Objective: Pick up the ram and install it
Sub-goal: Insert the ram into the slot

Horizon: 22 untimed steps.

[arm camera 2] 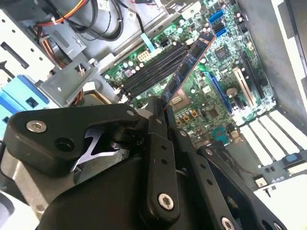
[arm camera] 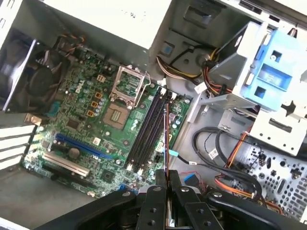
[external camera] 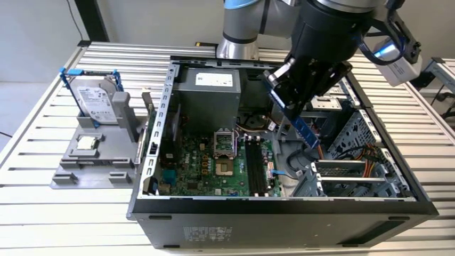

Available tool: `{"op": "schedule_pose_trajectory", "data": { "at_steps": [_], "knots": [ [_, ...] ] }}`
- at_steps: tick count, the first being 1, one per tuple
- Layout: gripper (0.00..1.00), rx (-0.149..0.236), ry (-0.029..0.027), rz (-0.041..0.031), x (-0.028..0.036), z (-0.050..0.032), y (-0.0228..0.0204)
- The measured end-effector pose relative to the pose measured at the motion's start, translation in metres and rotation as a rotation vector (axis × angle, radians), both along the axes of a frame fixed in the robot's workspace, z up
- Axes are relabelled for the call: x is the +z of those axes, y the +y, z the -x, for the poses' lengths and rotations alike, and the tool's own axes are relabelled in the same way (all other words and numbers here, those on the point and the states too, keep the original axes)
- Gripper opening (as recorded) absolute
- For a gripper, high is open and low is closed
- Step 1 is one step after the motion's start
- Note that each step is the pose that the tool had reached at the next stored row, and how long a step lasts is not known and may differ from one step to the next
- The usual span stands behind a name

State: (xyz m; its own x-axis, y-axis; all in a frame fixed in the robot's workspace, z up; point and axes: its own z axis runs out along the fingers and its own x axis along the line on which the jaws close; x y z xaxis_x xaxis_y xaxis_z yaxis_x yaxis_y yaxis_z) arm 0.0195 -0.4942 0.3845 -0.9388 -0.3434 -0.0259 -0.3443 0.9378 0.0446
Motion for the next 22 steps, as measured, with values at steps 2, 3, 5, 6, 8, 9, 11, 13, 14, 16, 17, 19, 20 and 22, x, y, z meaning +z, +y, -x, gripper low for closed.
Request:
{"op": "schedule_pose_trajectory", "data": {
  "at_steps": [2,3,5,6,8,9,11,13,14,16,17,19,20,22],
  "knots": [
    [0.00,-0.032,0.0000,0.0000,0.0000,0.0000,0.0000],
    [0.00,-0.047,0.0000,0.0000,0.0000,0.0000,0.0000],
    [0.00,-0.079,0.0000,-0.0001,0.0000,0.0000,0.0000],
    [0.00,-0.095,0.0000,-0.0001,0.0000,0.0000,0.0000],
    [0.00,-0.124,0.0000,-0.0002,-0.0001,0.0000,0.0000],
    [0.00,-0.138,0.0000,-0.0001,0.0000,0.0000,0.0000],
    [0.00,-0.167,-0.0001,-0.0001,0.0000,0.0001,0.0000],
    [0.00,-0.186,0.0000,-0.0001,0.0000,0.0001,0.0000],
    [0.00,-0.186,0.0000,-0.0001,0.0000,0.0001,0.0000],
    [0.00,-0.188,-0.0025,-0.0013,-0.0001,0.0006,0.0000],
    [0.00,-0.190,-0.0063,-0.0041,-0.0004,0.0007,0.0000],
    [0.00,-0.196,-0.0184,-0.0069,-0.0011,0.0013,0.0001],
    [0.00,-0.201,-0.0231,-0.0074,-0.0017,0.0014,0.0002],
    [0.00,-0.223,-0.0244,-0.0077,-0.0046,0.0020,0.0002]
  ]
}}
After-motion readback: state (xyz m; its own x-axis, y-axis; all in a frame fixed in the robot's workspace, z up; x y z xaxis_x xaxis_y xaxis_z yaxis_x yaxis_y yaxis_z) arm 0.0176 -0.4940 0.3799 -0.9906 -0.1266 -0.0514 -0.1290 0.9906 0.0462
